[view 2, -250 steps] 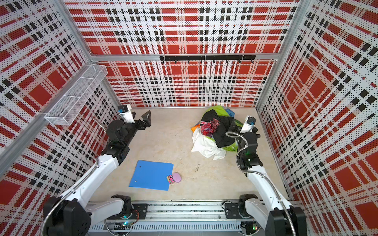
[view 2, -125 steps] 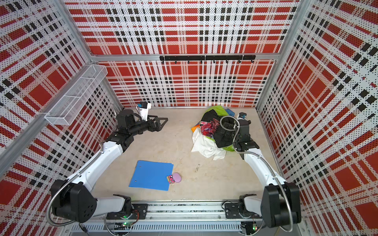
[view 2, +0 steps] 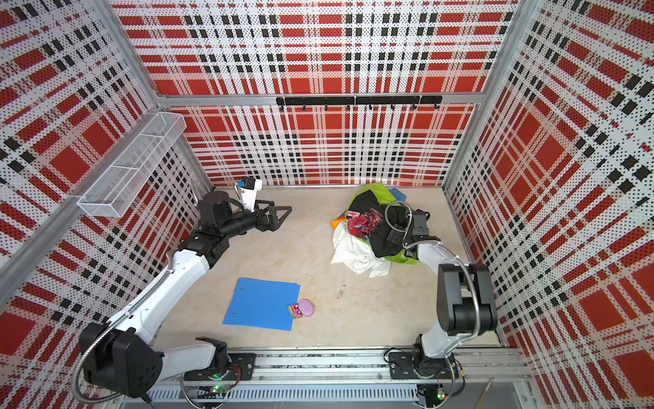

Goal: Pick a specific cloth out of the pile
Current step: 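Raise the left arm aside while moving the right gripper over the clothes pile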

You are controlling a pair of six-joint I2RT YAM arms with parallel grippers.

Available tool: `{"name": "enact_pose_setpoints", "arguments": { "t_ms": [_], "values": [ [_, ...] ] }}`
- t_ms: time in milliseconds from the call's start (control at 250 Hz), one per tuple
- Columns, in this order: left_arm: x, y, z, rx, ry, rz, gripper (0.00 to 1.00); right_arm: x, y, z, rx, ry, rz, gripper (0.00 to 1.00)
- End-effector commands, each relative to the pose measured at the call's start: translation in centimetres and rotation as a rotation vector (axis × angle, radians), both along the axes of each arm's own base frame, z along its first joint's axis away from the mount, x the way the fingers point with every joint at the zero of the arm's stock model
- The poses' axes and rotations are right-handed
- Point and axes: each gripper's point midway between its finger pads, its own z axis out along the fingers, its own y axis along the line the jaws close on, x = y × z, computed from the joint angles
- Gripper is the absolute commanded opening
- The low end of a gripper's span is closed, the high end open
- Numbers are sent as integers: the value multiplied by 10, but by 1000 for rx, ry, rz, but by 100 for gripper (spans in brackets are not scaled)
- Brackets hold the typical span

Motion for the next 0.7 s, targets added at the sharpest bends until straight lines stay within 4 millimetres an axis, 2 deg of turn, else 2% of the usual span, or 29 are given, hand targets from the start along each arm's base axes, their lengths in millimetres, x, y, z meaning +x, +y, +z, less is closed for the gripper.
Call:
{"name": "enact_pose_setpoints", "arguments": {
  "t_ms": [0,68,156,204,296,356,444,552,624,696],
  "values": [
    [-2,0,5,0,-19,-3,99,19,13,4,55,-47,30,46],
    [-2,0,5,1,-19,-1,99,24,11,13,48,-59,22,21],
    [-2,1,5,5,-23,6,99,29,8,45,32,-118,9,4],
    [-2,1,6,7,-27,10,99,31,5,69,23,-163,-1,0],
    [-2,3,5,10,-29,18,99,34,-2,107,-1,-214,-31,0],
    [-1,4,5,12,-28,22,99,38,-6,125,7,-234,-44,0],
    [-1,3,3,11,-24,18,99,48,-10,142,42,-247,-46,0],
    [-1,2,4,11,-27,15,99,61,-20,145,18,-229,-79,0],
    [-2,1,3,18,-30,16,99,70,-24,133,12,-193,-89,2],
    [-3,0,4,22,-37,16,99,75,-26,113,5,-139,-91,3]
  ]
}}
